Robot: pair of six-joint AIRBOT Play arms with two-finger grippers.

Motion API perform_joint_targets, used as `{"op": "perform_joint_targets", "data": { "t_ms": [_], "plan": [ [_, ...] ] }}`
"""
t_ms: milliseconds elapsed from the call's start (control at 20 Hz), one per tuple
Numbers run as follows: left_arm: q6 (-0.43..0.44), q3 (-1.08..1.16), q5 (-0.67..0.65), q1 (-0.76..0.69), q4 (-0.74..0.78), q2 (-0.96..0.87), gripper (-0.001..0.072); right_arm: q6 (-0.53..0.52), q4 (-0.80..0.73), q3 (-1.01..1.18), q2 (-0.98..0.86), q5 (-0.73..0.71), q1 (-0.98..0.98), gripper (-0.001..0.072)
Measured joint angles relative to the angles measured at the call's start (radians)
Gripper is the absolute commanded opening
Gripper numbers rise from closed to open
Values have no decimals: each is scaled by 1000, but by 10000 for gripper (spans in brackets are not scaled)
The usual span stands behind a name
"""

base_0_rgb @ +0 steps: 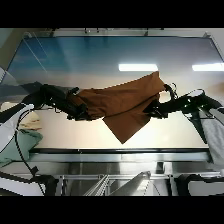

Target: Fold the shirts.

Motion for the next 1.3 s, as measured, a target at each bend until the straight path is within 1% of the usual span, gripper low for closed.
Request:
{"op": "perform_joint_targets", "data": {
  "t_ms": [50,100,150,200,500,750,900,1000,1150,1200,1300],
  "plan": [
    [0,3,9,3,0,5,76,8,-6,-5,0,18,-22,497],
    [0,5,18,8,0,10,320,13,-13,-12,0,36,-49,497],
    [0,7,27,14,0,16,517,14,-16,-19,0,51,-70,497],
    [0,8,39,21,0,22,656,15,-18,-25,0,64,-88,497],
    [3,-2,117,111,-2,56,664,17,-25,-43,0,101,-157,497],
    [8,-70,120,246,-6,68,663,6,-32,-52,0,133,-214,497],
    [20,-121,87,309,-51,69,662,5,-32,-72,0,121,-227,497],
    [31,-158,40,303,-92,69,663,3,-27,-86,0,99,-217,497],
    [39,-197,-27,234,-148,70,655,3,-22,-97,0,80,-190,496],
    [39,-204,-52,206,-163,69,614,3,-20,-99,0,73,-182,496],
    [40,-212,-109,151,-184,68,613,3,-14,-101,0,64,-166,496]
  ]
}}
